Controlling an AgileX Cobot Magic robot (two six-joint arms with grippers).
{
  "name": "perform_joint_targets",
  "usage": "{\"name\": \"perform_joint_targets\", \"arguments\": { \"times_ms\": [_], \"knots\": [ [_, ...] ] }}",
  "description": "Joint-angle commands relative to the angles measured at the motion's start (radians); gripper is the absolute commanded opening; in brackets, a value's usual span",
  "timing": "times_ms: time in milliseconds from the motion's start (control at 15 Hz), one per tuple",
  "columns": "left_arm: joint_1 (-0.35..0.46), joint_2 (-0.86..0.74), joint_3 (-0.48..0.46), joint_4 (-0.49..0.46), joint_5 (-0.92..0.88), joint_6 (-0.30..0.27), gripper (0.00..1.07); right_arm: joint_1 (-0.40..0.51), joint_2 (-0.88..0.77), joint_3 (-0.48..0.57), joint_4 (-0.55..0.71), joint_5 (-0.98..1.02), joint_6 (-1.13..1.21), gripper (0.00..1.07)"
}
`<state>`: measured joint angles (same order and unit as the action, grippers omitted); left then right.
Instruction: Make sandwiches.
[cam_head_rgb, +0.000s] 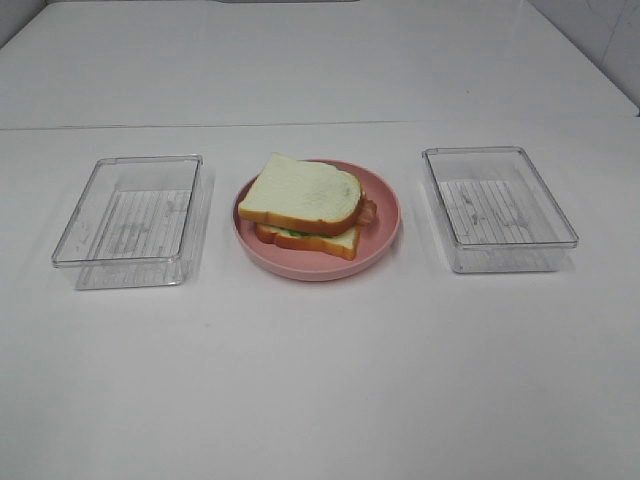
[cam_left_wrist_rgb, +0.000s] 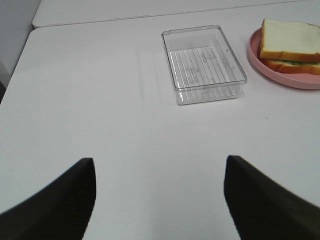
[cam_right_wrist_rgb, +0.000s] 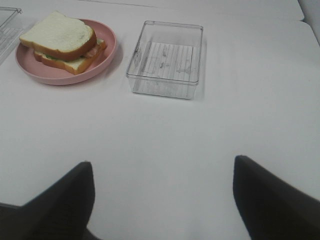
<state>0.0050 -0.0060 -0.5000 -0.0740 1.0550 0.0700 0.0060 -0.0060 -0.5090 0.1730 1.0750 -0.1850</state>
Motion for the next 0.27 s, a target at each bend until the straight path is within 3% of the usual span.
{"name": "perform_joint_targets", "arguments": {
  "times_ms": [67, 267],
  "knots": [
    [0.002, -0.019, 0.001, -0.008, -0.01, -0.003, 0.69, -0.007, -0.011, 0.002, 0.002, -0.004, -0.009, 0.73],
    [0.002, -0.019, 0.001, -0.008, -0.01, -0.003, 0.69, -0.007, -0.011, 0.002, 0.002, -0.004, -0.009, 0.73]
  ]
}}
